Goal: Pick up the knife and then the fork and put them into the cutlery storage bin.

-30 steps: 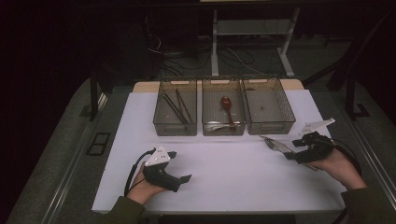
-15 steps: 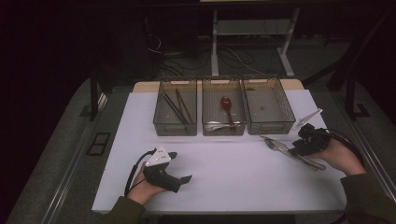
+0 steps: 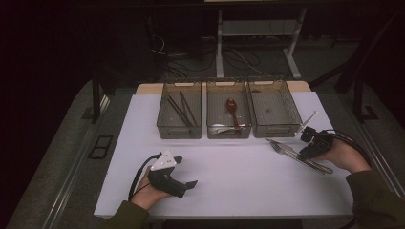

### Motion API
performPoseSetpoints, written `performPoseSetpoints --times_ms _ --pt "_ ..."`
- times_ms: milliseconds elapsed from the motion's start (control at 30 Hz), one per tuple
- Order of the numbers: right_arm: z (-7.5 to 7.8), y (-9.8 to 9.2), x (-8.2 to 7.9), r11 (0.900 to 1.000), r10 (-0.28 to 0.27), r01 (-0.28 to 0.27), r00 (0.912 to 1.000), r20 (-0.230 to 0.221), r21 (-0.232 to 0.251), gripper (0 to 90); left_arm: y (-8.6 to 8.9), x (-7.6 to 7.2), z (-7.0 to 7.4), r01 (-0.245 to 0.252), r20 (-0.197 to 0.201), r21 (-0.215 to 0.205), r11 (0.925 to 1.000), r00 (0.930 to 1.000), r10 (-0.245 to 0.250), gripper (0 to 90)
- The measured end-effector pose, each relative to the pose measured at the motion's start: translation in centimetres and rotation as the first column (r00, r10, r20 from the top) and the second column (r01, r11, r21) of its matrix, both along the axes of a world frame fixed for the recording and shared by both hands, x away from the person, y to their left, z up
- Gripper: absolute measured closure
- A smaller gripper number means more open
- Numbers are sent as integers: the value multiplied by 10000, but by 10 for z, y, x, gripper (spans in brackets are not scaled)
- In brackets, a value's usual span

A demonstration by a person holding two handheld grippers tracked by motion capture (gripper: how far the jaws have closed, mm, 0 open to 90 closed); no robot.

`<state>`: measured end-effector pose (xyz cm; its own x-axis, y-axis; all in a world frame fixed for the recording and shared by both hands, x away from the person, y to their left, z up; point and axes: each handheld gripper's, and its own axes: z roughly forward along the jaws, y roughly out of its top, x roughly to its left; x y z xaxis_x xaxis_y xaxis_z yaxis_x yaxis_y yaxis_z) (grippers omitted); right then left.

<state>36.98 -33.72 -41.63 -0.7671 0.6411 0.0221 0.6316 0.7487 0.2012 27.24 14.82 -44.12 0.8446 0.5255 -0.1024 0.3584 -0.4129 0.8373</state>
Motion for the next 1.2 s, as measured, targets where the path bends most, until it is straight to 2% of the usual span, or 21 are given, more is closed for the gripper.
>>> performPoseSetpoints --times_ms 67,200,467,667,900,1067,1100,1200 --pt "-2 1 1 9998 29 -30 10000 -56 -220 748 0 0 0 13 -6 -3 10000 10000 -13 0" --pt "-3 2 4 9995 168 -175 9994 -291 -261 764 0 0 0 41 -12 37 10000 10000 -41 0" --pt "-5 10 8 9946 480 -522 9977 -480 -899 764 -2 0 -2 91 -37 79 9999 10000 -90 0" --pt "-5 10 11 9951 142 -214 9971 -750 -961 788 -3 0 -2 125 -91 114 9999 9999 -124 0" --pt "-5 13 12 9928 43 -121 9978 -658 -1189 796 -3 0 -3 152 -76 137 9998 9999 -151 0" --pt "-4 8 9 9972 -65 23 9984 -556 -746 797 -3 0 -3 169 -84 148 9997 9998 -168 0" --pt "-4 6 8 9981 -220 185 9980 -587 -589 797 -3 0 -3 172 -94 154 9997 9998 -171 0" --pt "-2 3 6 9991 -164 145 9988 -463 -409 798 -3 1 -3 169 -108 155 9997 9998 -167 0"
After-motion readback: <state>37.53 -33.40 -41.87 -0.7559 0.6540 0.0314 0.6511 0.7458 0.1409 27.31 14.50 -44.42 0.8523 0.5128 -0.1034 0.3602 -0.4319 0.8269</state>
